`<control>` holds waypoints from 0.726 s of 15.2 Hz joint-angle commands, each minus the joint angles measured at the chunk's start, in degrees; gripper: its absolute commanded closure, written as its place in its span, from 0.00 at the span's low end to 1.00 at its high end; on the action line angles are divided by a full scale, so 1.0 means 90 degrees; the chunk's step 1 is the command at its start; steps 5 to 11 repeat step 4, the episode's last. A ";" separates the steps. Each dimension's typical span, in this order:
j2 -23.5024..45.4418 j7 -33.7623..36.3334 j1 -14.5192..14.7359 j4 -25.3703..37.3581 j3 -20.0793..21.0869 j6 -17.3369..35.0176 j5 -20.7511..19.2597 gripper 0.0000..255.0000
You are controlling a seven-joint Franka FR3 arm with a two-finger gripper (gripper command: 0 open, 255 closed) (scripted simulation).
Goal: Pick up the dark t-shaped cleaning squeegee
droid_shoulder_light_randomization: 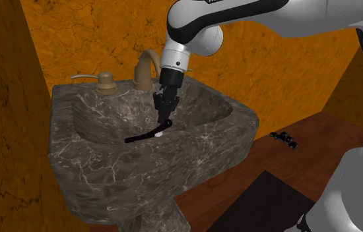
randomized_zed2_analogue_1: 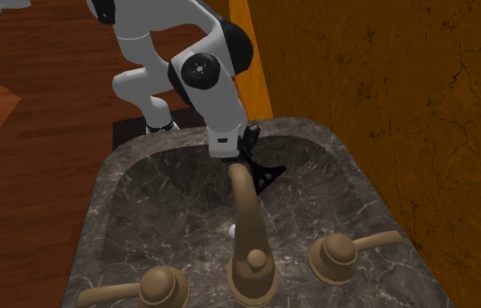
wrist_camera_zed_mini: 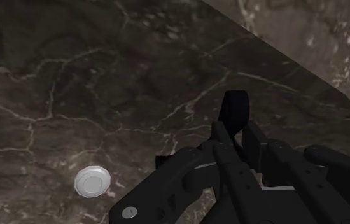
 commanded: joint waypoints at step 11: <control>0.0000 0.0091 -0.0007 0.0275 -0.0006 -0.0260 -0.0023 1.00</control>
